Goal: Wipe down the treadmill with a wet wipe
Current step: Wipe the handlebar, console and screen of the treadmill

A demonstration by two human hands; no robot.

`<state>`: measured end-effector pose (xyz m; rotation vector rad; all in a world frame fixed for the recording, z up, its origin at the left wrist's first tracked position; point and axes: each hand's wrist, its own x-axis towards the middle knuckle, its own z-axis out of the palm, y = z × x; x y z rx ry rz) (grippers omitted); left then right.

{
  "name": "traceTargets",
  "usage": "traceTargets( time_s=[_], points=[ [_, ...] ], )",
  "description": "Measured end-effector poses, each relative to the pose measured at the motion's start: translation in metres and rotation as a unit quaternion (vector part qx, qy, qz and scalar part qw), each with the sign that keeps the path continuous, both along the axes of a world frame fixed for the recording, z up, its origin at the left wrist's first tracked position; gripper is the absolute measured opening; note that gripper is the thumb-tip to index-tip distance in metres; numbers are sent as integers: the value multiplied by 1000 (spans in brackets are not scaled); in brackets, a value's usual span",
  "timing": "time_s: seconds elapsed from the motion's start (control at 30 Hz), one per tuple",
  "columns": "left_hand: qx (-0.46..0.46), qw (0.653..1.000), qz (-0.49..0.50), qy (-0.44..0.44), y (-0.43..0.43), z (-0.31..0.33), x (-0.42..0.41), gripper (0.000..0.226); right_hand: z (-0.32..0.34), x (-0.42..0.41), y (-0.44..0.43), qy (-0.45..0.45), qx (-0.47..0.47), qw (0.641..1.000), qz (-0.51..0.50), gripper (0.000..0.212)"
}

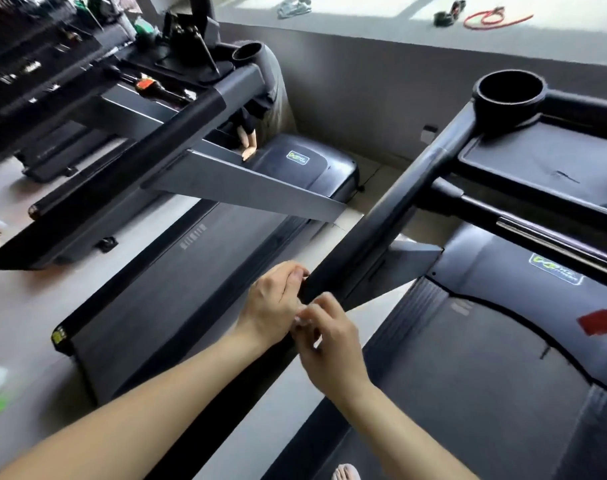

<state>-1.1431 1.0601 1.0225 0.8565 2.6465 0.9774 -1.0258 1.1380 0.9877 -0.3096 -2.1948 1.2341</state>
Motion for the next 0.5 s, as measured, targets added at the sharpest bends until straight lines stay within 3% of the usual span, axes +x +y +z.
traceTargets(
  time_s=[0.1, 0.23, 0.33, 0.5],
  points=[
    [15, 999, 23, -31, -8, 2, 3, 34, -7, -7, 31, -6, 50, 998, 47, 4],
    [-36, 996, 56, -51, -35, 13, 14, 33, 9, -51, 149, -28, 71, 988, -134, 12],
    [-84, 991, 86, -55, -69, 18, 22, 30, 16, -77, 207, -89, 107, 971, -196, 21],
    [-88, 977, 162, -104, -122, 16, 38, 22, 12, -71, 150, -112, 115, 970, -185, 18]
  ],
)
